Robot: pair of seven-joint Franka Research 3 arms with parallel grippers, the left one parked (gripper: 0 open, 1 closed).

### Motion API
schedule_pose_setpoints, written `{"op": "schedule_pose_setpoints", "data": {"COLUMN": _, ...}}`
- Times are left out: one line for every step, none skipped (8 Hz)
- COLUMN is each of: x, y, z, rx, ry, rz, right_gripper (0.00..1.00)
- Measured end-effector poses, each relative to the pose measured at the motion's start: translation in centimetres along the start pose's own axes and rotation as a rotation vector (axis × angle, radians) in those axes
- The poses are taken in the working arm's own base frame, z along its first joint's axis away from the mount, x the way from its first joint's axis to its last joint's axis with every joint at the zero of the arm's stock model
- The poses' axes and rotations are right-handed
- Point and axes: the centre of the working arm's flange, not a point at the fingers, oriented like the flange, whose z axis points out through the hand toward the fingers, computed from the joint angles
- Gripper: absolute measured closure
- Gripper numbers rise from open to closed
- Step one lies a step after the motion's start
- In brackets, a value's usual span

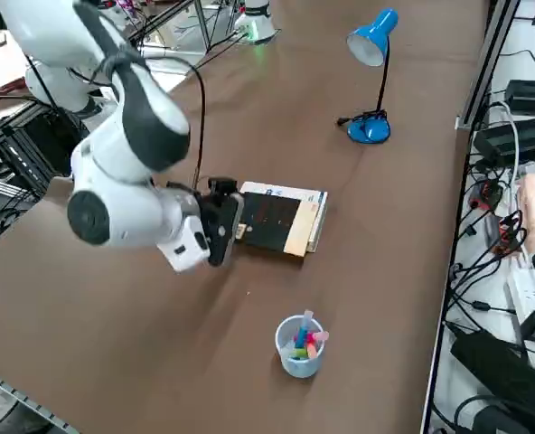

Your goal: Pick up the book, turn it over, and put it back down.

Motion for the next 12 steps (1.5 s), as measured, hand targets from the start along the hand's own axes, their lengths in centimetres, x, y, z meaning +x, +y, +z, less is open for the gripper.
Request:
{"op": "schedule_pose_setpoints", "data": {"x": -0.7, "y": 3.0, "z": 1.3, "rx": 0.078, "ry": 0.038, "rz": 0.027, "right_gripper": 0.03}}
{"op": "schedule_pose_setpoints", "data": {"x": -1.4, "y": 5.8, "z": 2.6, "rx": 0.142, "ry": 0.063, "rz": 0.061, "right_gripper": 0.04}}
{"op": "schedule_pose_setpoints", "data": {"x": -1.8, "y": 8.1, "z": 3.7, "rx": 0.189, "ry": 0.076, "rz": 0.088, "right_gripper": 0.04}}
{"op": "schedule_pose_setpoints", "data": {"x": -1.7, "y": 9.8, "z": 4.7, "rx": 0.224, "ry": 0.089, "rz": 0.108, "right_gripper": 0.04}}
{"op": "schedule_pose_setpoints", "data": {"x": -1.4, "y": 11.1, "z": 5.7, "rx": 0.242, "ry": 0.097, "rz": 0.121, "right_gripper": 0.04}}
{"op": "schedule_pose_setpoints", "data": {"x": -1.1, "y": 12.0, "z": 6.5, "rx": 0.252, "ry": 0.096, "rz": 0.127, "right_gripper": 0.04}}
{"op": "schedule_pose_setpoints", "data": {"x": -0.9, "y": 12.5, "z": 7.3, "rx": 0.271, "ry": 0.103, "rz": 0.135, "right_gripper": 0.04}}
{"op": "schedule_pose_setpoints", "data": {"x": -0.8, "y": 12.8, "z": 8.2, "rx": 0.298, "ry": 0.114, "rz": 0.145, "right_gripper": 0.04}}
{"op": "schedule_pose_setpoints", "data": {"x": -0.8, "y": 13.1, "z": 9.1, "rx": 0.323, "ry": 0.118, "rz": 0.154, "right_gripper": 0.04}}
{"op": "schedule_pose_setpoints", "data": {"x": -0.7, "y": 13.2, "z": 9.8, "rx": 0.342, "ry": 0.119, "rz": 0.16, "right_gripper": 0.04}}
{"op": "schedule_pose_setpoints", "data": {"x": -0.5, "y": 12.9, "z": 10.3, "rx": 0.359, "ry": 0.12, "rz": 0.157, "right_gripper": 0.04}}
{"op": "schedule_pose_setpoints", "data": {"x": 0.0, "y": 12.2, "z": 10.8, "rx": 0.371, "ry": 0.117, "rz": 0.147, "right_gripper": 0.04}}
